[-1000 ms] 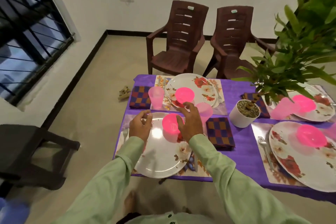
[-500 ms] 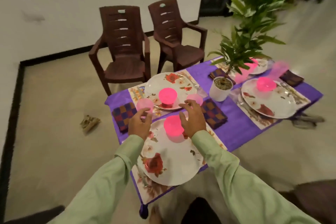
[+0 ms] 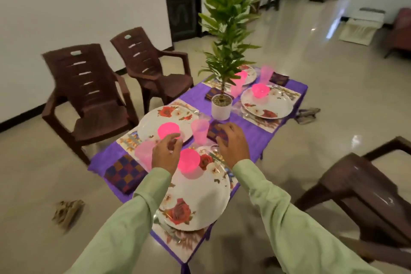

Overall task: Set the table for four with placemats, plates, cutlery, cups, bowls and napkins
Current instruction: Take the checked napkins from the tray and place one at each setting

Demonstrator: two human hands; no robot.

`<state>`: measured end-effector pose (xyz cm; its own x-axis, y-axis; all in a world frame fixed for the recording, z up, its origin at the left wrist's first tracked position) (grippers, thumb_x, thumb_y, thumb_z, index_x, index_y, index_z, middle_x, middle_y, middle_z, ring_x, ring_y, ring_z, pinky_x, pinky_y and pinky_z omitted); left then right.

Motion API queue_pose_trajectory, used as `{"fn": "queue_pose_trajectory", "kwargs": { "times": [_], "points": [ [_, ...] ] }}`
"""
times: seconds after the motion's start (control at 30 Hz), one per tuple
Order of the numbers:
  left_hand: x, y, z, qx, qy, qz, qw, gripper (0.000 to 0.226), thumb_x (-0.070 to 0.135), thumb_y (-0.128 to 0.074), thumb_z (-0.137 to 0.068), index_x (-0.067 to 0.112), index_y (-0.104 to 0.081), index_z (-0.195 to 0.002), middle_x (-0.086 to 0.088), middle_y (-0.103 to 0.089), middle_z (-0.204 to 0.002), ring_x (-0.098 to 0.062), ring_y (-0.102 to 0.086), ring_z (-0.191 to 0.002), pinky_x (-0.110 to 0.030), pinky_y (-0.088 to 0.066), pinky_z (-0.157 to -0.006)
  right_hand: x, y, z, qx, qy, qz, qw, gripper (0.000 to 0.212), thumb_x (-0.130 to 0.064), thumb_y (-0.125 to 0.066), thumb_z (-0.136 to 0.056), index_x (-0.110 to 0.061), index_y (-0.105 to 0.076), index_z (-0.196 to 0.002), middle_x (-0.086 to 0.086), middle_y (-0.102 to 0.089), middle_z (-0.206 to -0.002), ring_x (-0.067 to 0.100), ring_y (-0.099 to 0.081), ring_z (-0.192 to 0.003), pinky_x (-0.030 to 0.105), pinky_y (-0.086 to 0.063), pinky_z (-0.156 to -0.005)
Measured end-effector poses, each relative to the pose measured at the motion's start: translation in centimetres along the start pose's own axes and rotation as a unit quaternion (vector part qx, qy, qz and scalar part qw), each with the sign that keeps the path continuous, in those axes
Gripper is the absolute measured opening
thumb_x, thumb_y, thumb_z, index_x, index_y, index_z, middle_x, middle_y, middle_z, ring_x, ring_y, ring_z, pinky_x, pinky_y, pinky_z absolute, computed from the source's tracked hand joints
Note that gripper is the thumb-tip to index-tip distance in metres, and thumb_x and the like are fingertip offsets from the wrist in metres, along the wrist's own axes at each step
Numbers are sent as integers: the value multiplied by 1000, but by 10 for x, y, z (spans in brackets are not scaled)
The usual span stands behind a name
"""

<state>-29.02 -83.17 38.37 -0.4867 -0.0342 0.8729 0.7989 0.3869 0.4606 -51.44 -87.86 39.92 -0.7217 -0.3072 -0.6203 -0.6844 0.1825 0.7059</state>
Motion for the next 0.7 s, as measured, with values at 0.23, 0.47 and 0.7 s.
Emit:
{"fn": "queue_pose_trajectory", "kwargs": {
  "times": [0.23,0.47,0.7],
  "points": [
    [10,-24,17,-141,-90,19,986,26,22,-61,-95,10,-67,-117,-7,-67,-97,-19,-62,-84,-33,-52,-79,7,30,78,96,-130,42,986,44,-26,-55,-86,-13,-60,-127,8,-58,-125,29,-52,-117,39,-38,-104],
    [9,-50,86,-251,-130,35,959,21,15,-62,-94,11,-67,-114,-6,-68,-91,-24,-64,-82,-32,-54,-78,-14,52,208,145,-226,76,960,40,-15,-60,-87,-5,-60,-125,16,-60,-122,34,-53,-114,37,-37,-102],
    [38,-116,218,-386,-156,44,908,37,41,-59,-86,20,-67,-115,0,-66,-83,-19,-63,-76,-34,-54,-80,25,110,367,229,-339,85,909,39,-23,-59,-93,-17,-57,-132,3,-53,-129,23,-49,-121,38,-39,-108]
  ]
}}
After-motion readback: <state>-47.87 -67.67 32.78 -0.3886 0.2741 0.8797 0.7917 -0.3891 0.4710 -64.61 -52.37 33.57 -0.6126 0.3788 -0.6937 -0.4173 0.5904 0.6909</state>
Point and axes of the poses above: each hand's wrist, its own z-axis away from the middle knuckle, its own y-axis out of the back of the hand, x = y × z, the point moved 7 cm from there along -z, towards the middle knuckle
